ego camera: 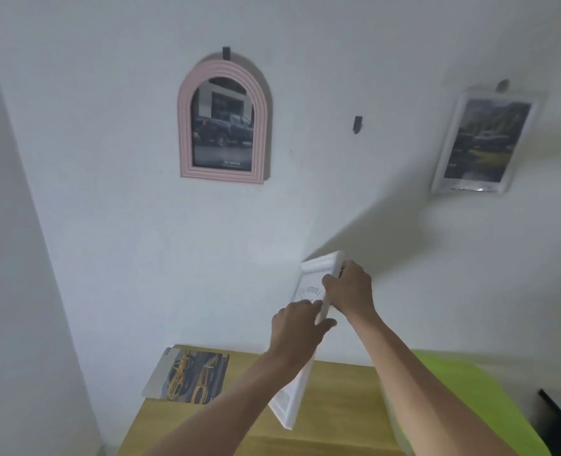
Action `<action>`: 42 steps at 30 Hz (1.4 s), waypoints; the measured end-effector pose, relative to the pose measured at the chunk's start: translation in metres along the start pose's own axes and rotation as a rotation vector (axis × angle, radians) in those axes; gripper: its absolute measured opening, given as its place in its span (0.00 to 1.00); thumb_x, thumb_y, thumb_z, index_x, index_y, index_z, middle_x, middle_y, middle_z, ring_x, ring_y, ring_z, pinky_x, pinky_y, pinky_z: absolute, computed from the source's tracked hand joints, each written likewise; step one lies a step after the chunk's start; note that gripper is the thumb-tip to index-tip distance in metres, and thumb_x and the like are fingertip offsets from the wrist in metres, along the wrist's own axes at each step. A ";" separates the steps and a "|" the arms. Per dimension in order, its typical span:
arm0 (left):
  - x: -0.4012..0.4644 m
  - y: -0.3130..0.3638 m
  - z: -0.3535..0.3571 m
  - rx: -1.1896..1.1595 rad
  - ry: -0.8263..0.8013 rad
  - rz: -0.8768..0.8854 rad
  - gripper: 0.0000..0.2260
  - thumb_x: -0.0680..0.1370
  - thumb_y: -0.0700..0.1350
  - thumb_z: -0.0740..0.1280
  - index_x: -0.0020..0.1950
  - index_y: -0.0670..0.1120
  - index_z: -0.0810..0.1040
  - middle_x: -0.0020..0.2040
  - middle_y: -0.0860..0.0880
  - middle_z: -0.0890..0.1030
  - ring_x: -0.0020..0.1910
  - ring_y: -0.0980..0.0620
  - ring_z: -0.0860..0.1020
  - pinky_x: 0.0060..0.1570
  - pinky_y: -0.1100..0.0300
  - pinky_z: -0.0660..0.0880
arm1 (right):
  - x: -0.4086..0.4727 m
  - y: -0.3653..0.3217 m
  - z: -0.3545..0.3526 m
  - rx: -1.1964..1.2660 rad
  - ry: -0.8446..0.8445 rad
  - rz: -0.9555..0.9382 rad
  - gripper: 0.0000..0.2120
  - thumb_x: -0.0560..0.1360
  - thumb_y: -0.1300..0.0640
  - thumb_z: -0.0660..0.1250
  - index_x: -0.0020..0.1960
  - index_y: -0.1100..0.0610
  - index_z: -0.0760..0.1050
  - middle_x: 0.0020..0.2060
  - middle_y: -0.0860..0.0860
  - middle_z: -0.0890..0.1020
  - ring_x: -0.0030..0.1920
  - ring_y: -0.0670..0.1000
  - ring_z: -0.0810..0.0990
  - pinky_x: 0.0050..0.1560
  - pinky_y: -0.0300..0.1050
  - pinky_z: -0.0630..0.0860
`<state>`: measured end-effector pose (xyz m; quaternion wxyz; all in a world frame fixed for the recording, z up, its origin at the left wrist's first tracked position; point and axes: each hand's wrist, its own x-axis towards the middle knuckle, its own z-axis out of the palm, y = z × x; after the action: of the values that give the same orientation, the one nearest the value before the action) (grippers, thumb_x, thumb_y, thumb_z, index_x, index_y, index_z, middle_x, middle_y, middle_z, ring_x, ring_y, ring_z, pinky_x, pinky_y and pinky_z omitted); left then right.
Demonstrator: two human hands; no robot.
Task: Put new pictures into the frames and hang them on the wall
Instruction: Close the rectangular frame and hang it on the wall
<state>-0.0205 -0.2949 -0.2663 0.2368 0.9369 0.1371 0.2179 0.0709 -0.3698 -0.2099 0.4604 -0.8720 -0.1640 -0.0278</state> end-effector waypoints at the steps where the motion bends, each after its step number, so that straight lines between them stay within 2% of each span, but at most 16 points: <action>1: 0.001 0.007 -0.001 -0.012 0.016 0.015 0.18 0.77 0.64 0.61 0.57 0.54 0.80 0.46 0.54 0.82 0.47 0.52 0.80 0.44 0.56 0.72 | 0.003 0.001 -0.014 0.061 0.003 -0.006 0.12 0.71 0.63 0.65 0.54 0.59 0.76 0.44 0.51 0.82 0.45 0.53 0.81 0.39 0.43 0.75; 4: 0.014 0.016 -0.011 -0.040 0.194 0.042 0.23 0.78 0.66 0.60 0.66 0.55 0.76 0.59 0.57 0.79 0.57 0.55 0.78 0.51 0.57 0.75 | 0.013 0.013 -0.057 0.276 0.009 -0.031 0.16 0.71 0.63 0.68 0.57 0.52 0.77 0.45 0.47 0.85 0.44 0.49 0.84 0.47 0.51 0.82; 6: 0.030 0.014 -0.023 -0.047 0.346 0.022 0.24 0.79 0.61 0.62 0.71 0.51 0.72 0.64 0.52 0.75 0.63 0.51 0.74 0.54 0.53 0.76 | 0.021 0.021 -0.086 0.362 0.017 -0.072 0.15 0.72 0.63 0.69 0.56 0.50 0.77 0.46 0.47 0.85 0.46 0.49 0.85 0.50 0.54 0.82; 8: 0.048 0.011 -0.041 -0.058 0.385 -0.051 0.28 0.80 0.57 0.62 0.76 0.47 0.64 0.69 0.46 0.69 0.68 0.46 0.69 0.59 0.50 0.74 | 0.030 0.025 -0.114 0.429 0.011 -0.109 0.14 0.74 0.65 0.69 0.56 0.51 0.77 0.47 0.48 0.85 0.50 0.50 0.84 0.47 0.50 0.80; 10: 0.066 0.011 -0.059 -0.150 0.344 -0.096 0.30 0.80 0.55 0.62 0.78 0.45 0.58 0.71 0.45 0.67 0.68 0.45 0.69 0.63 0.50 0.70 | 0.038 0.025 -0.139 0.475 0.003 -0.142 0.13 0.75 0.66 0.69 0.55 0.51 0.77 0.49 0.49 0.85 0.51 0.51 0.84 0.45 0.46 0.76; 12: 0.080 0.018 -0.075 -0.279 0.329 -0.077 0.27 0.80 0.51 0.65 0.77 0.45 0.62 0.66 0.48 0.74 0.60 0.50 0.76 0.62 0.54 0.72 | 0.047 0.023 -0.158 0.503 -0.012 -0.171 0.13 0.76 0.66 0.68 0.55 0.50 0.77 0.49 0.50 0.86 0.52 0.51 0.84 0.46 0.45 0.75; 14: 0.091 0.027 -0.089 -0.396 0.332 -0.047 0.19 0.80 0.45 0.66 0.71 0.48 0.71 0.53 0.55 0.81 0.49 0.58 0.79 0.59 0.55 0.75 | 0.058 0.021 -0.172 0.513 -0.030 -0.188 0.13 0.76 0.65 0.68 0.54 0.49 0.77 0.49 0.49 0.86 0.51 0.50 0.84 0.47 0.46 0.76; 15: 0.096 0.031 -0.095 -0.441 0.317 -0.032 0.15 0.80 0.43 0.66 0.67 0.50 0.75 0.48 0.57 0.83 0.46 0.58 0.80 0.57 0.54 0.77 | 0.065 0.020 -0.176 0.518 -0.037 -0.186 0.13 0.76 0.65 0.68 0.54 0.49 0.77 0.49 0.49 0.86 0.51 0.50 0.83 0.48 0.47 0.77; 17: 0.106 0.037 -0.108 -0.539 0.283 -0.028 0.11 0.80 0.42 0.65 0.59 0.55 0.80 0.43 0.54 0.85 0.44 0.51 0.81 0.52 0.51 0.80 | 0.077 0.016 -0.181 0.531 -0.038 -0.198 0.13 0.76 0.64 0.68 0.55 0.48 0.78 0.51 0.48 0.85 0.52 0.51 0.83 0.52 0.51 0.78; 19: 0.121 0.043 -0.120 -0.593 0.268 -0.053 0.10 0.79 0.41 0.66 0.52 0.56 0.80 0.43 0.49 0.85 0.41 0.46 0.81 0.50 0.49 0.79 | 0.091 0.008 -0.183 0.527 -0.023 -0.238 0.14 0.76 0.64 0.69 0.54 0.46 0.79 0.51 0.47 0.84 0.54 0.50 0.82 0.56 0.52 0.78; 21: 0.137 0.048 -0.130 -0.600 0.261 -0.082 0.08 0.79 0.40 0.65 0.49 0.54 0.78 0.44 0.45 0.83 0.38 0.48 0.78 0.47 0.50 0.78 | 0.106 -0.002 -0.183 0.536 -0.010 -0.266 0.14 0.77 0.64 0.68 0.54 0.45 0.79 0.49 0.47 0.84 0.52 0.50 0.82 0.57 0.51 0.77; 24: 0.167 0.052 -0.142 -0.567 0.252 -0.087 0.06 0.80 0.40 0.63 0.51 0.51 0.75 0.44 0.46 0.80 0.39 0.51 0.76 0.42 0.56 0.73 | 0.130 -0.018 -0.176 0.527 0.024 -0.292 0.17 0.77 0.64 0.68 0.63 0.52 0.78 0.47 0.48 0.83 0.49 0.49 0.82 0.59 0.54 0.78; 29: 0.217 0.053 -0.156 -0.543 0.296 -0.074 0.07 0.79 0.39 0.64 0.56 0.45 0.76 0.41 0.47 0.80 0.36 0.52 0.75 0.36 0.59 0.71 | 0.173 -0.037 -0.167 0.499 0.144 -0.355 0.23 0.76 0.59 0.72 0.67 0.43 0.73 0.48 0.49 0.82 0.50 0.47 0.81 0.57 0.53 0.78; 36: 0.258 0.040 -0.151 -0.508 0.329 -0.082 0.09 0.77 0.40 0.65 0.56 0.47 0.78 0.41 0.48 0.81 0.37 0.50 0.76 0.40 0.58 0.71 | 0.206 -0.045 -0.156 0.474 0.194 -0.392 0.22 0.76 0.60 0.71 0.67 0.45 0.74 0.46 0.47 0.83 0.47 0.43 0.80 0.46 0.34 0.71; 39: 0.267 0.036 -0.148 -0.493 0.365 -0.050 0.09 0.77 0.39 0.65 0.57 0.45 0.78 0.42 0.49 0.81 0.38 0.51 0.76 0.42 0.57 0.72 | 0.215 -0.045 -0.148 0.480 0.216 -0.402 0.23 0.75 0.60 0.72 0.67 0.45 0.74 0.48 0.47 0.84 0.49 0.44 0.81 0.45 0.33 0.70; 42: 0.270 0.031 -0.145 -0.451 0.391 -0.040 0.09 0.77 0.37 0.65 0.57 0.43 0.78 0.45 0.49 0.81 0.44 0.49 0.79 0.47 0.55 0.76 | 0.217 -0.042 -0.140 0.467 0.236 -0.407 0.23 0.75 0.60 0.72 0.66 0.44 0.74 0.48 0.47 0.84 0.50 0.45 0.82 0.44 0.32 0.70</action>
<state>0.1497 -0.1690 -0.0432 0.4122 0.7981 0.1468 0.4142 0.2776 -0.4053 -0.0526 0.6487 -0.6829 -0.2825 -0.1817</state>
